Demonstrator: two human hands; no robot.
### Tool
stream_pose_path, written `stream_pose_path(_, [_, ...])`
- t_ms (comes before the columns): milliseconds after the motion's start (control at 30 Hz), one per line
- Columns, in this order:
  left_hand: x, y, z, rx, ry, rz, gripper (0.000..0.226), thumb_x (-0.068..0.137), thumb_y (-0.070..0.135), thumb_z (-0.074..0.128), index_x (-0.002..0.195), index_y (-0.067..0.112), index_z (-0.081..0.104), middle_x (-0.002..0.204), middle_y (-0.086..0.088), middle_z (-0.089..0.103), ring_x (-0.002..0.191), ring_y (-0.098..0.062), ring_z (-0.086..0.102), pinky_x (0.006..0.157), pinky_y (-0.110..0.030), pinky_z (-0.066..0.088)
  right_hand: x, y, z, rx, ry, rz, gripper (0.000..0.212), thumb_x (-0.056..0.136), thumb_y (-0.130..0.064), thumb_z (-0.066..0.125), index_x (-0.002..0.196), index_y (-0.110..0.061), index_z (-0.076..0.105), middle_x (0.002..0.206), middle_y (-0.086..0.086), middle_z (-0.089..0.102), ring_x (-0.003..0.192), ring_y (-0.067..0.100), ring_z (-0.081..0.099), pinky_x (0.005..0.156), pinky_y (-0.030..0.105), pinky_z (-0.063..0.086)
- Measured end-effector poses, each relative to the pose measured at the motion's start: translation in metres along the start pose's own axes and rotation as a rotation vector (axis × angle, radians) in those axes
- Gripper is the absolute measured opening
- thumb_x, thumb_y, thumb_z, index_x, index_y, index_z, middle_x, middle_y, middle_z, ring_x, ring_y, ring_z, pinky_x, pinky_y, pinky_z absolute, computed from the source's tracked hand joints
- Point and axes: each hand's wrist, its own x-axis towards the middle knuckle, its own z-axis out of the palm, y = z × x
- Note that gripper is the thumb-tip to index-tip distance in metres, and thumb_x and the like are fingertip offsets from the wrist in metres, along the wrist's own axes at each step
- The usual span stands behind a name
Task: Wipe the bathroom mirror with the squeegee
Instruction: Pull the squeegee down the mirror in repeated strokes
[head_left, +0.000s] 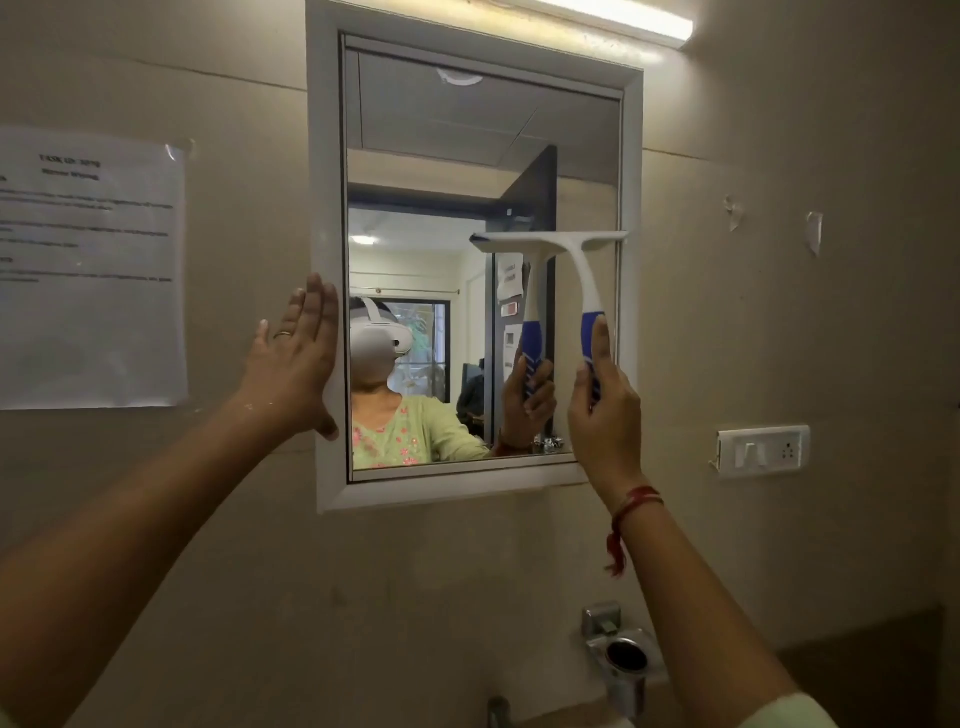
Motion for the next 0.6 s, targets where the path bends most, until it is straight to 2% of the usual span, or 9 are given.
stream_pose_path(133, [-0.001, 0.000, -0.001, -0.003, 0.003, 0.000, 0.154, 0.050, 0.042, 0.087, 0.136, 0.010, -0.036, 0.146, -0.008, -0.041, 0.141, -0.026, -0.023, 0.115, -0.050, 0.005, 0.037, -0.009, 0.003, -0.029, 0.026, 0.031, 0.053, 0.098, -0.021, 0.039, 0.141, -0.031, 0.011, 0.083, 0.010, 0.056, 0.063, 0.013, 0.050, 0.060, 0.021, 0.046])
stream_pose_path(233, [0.000, 0.000, 0.000, -0.001, 0.002, -0.005, 0.154, 0.050, 0.042, 0.087, 0.135, 0.010, -0.038, 0.146, -0.007, -0.041, 0.141, -0.026, -0.023, 0.115, -0.049, 0.005, 0.050, -0.011, 0.006, -0.052, 0.037, 0.031, 0.052, 0.098, -0.021, 0.040, 0.143, -0.026, 0.015, 0.086, 0.011, 0.059, 0.066, 0.014, 0.053, 0.065, 0.024, 0.049])
stream_pose_path(433, [0.000, -0.001, 0.000, -0.004, 0.007, 0.006, 0.153, 0.051, 0.043, 0.086, 0.134, 0.012, -0.038, 0.139, -0.003, -0.047, 0.140, -0.025, -0.024, 0.116, -0.049, 0.005, -0.020, 0.004, 0.007, 0.007, -0.017, 0.068, 0.055, 0.097, -0.022, 0.038, 0.144, -0.033, 0.011, 0.076, 0.004, 0.051, 0.060, 0.014, 0.048, 0.058, 0.035, 0.052])
stream_pose_path(533, [0.000, 0.000, 0.000, -0.011, 0.001, 0.003, 0.152, 0.052, 0.042, 0.086, 0.134, 0.012, -0.038, 0.138, -0.003, -0.047, 0.140, -0.025, -0.025, 0.116, -0.048, 0.004, -0.057, 0.008, 0.005, 0.038, -0.026, 0.085, 0.057, 0.096, -0.021, 0.040, 0.145, -0.031, 0.013, 0.083, -0.001, 0.052, 0.064, 0.006, 0.049, 0.061, 0.032, 0.054])
stream_pose_path(600, [-0.001, 0.001, 0.000, -0.012, -0.001, 0.002, 0.152, 0.052, 0.041, 0.086, 0.134, 0.011, -0.038, 0.138, -0.003, -0.046, 0.141, -0.025, -0.024, 0.116, -0.048, 0.004, -0.055, 0.005, 0.004, 0.041, -0.016, 0.075, 0.057, 0.096, -0.019, 0.041, 0.145, -0.031, 0.015, 0.082, 0.000, 0.053, 0.063, 0.008, 0.048, 0.060, 0.032, 0.054])
